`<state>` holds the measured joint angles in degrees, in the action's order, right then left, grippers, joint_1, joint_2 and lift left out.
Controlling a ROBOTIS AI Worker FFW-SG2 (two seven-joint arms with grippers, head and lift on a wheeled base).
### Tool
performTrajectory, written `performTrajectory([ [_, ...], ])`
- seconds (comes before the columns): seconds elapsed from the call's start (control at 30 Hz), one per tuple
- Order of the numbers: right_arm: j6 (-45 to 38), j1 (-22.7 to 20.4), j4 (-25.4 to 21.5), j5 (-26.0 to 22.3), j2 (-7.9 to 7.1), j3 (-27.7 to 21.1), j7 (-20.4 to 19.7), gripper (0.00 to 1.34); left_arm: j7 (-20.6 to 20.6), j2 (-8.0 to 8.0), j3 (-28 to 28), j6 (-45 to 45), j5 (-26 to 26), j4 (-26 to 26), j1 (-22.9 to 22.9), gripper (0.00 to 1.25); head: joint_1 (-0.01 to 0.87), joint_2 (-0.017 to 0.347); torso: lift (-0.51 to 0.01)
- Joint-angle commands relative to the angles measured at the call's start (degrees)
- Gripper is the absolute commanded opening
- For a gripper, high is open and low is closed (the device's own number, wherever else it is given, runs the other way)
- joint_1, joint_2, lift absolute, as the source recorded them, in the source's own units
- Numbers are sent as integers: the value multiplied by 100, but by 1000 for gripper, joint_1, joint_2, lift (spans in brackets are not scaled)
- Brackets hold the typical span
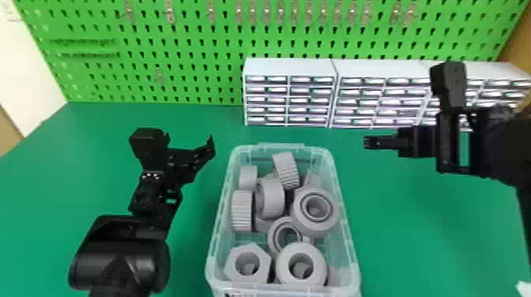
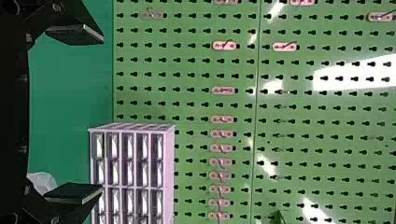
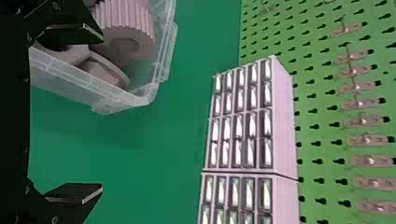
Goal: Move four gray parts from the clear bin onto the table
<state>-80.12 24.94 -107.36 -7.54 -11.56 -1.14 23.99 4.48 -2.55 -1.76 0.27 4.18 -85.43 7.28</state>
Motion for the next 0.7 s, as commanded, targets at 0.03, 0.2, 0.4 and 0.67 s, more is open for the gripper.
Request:
performTrajectory([
  [0.03,-627,239,14,-20,-30,210,0,1164,-8,0,-9,0,22,0,19,1088,693,72,-52],
  [0.2,-996,424,22,-81,-66,413,0,1164,-8,0,-9,0,13,0,28,1088,693,72,-52],
  [0.4,-996,670,163,-90,-109,694,0,1164,-8,-9,0,0,-31,9,45,1088,693,72,-52],
  [0.67,-996,837,392,-99,-92,922,0,1164,-8,-9,0,0,-31,44,54,1088,693,72,-52],
])
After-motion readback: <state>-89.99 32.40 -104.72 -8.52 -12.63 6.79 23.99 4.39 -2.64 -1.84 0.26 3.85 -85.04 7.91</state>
